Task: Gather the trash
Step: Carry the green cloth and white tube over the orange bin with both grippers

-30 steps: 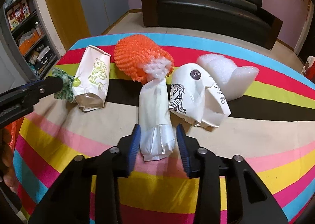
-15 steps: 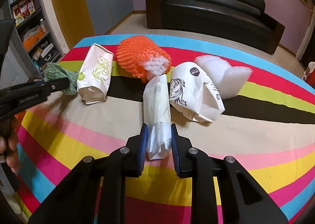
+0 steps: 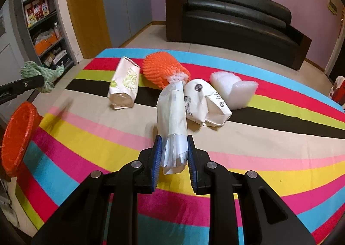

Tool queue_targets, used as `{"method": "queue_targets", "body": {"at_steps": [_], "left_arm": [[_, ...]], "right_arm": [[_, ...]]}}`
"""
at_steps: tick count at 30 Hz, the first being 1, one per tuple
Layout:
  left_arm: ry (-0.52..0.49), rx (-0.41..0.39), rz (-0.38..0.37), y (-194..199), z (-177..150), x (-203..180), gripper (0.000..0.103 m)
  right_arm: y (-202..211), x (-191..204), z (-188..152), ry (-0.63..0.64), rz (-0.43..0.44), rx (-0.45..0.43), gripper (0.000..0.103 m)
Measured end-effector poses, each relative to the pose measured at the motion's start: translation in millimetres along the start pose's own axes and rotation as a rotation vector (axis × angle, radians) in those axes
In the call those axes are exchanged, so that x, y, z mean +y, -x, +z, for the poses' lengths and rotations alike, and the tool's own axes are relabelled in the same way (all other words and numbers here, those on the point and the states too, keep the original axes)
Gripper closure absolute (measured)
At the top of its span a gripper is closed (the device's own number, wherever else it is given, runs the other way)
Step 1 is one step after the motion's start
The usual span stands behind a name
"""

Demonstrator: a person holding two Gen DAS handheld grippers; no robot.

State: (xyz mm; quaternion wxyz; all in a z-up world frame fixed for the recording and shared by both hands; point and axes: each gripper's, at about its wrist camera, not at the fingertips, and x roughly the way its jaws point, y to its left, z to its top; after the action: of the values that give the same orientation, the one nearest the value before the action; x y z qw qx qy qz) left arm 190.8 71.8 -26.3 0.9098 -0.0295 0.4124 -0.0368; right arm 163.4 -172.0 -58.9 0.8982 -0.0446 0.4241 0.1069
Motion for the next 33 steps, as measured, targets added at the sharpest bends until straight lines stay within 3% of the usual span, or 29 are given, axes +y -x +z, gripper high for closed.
{"method": "queue_targets", "body": {"at_steps": [8,18,33], "left_arm": [[0.069,-0.036,0.045,46,-17,44,0.078],[0.118,-0.059,0.110,97,-51,91,0.078],[0.176,-0.074,0.192,128,-78,149,0.078]], "right_arm": [[33,13,-5,0.040,-0.001,-0.052,0.080],[48,51,-18,0.066,0.042,-0.051,0.080],[67,149,-4,0.101,0.116,-0.090,0.080]]}}
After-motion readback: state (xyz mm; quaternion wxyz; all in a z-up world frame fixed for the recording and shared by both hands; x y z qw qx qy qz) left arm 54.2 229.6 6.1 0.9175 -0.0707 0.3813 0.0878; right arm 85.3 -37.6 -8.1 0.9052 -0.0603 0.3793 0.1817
